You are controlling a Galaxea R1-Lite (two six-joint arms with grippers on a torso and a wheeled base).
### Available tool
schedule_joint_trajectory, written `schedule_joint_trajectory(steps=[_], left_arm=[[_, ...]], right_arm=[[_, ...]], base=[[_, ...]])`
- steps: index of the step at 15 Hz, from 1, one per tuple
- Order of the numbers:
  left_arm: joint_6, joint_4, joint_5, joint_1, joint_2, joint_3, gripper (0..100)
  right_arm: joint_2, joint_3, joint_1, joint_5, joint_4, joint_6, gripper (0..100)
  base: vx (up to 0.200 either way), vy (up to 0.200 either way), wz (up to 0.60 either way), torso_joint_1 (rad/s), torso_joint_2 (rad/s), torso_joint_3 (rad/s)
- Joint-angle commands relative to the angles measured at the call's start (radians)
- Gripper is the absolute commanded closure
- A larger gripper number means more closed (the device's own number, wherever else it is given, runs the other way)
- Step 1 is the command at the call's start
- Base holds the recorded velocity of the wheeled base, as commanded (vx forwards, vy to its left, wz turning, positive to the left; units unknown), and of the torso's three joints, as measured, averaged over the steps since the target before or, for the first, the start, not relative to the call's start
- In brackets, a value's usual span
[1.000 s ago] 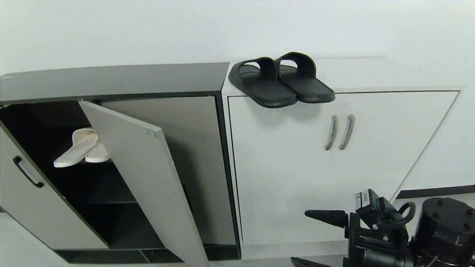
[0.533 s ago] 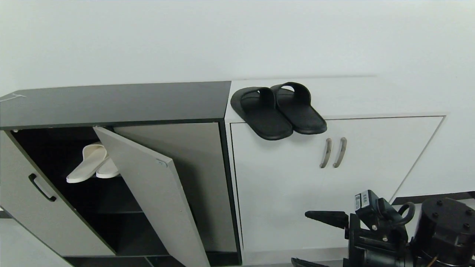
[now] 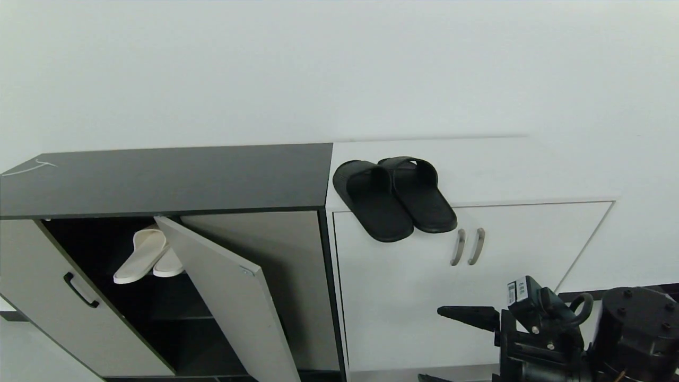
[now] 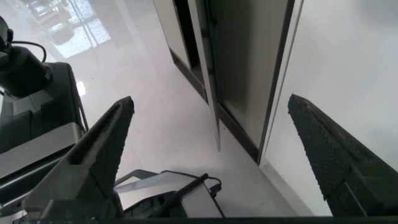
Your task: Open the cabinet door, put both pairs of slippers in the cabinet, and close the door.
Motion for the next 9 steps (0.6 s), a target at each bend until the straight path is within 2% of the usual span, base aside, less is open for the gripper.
schedule_joint_trajectory(steps=[1,8,9], left_arm=[[0.000,0.000,0.000,0.000,0.002,0.000,100],[0.000,0.000,0.000,0.001,0.002,0.000,100],[0.002,0.000,0.000,0.000,0.002,0.000,100]], right_arm=[[0.008,0.002,0.001,0.000,-0.001,0.000,0],[0.040,0.004,0.003,0.001,-0.011,-0.026,0],[0.043,-0.011,0.015,-0.012,-0.011,-0.020,0]], base=[[0.000,0.000,0.00,0.242,-0.53,-0.295],[0.000,0.000,0.00,0.273,-0.58,-0.307],[0.000,0.000,0.60,0.256,-0.54,-0.281]])
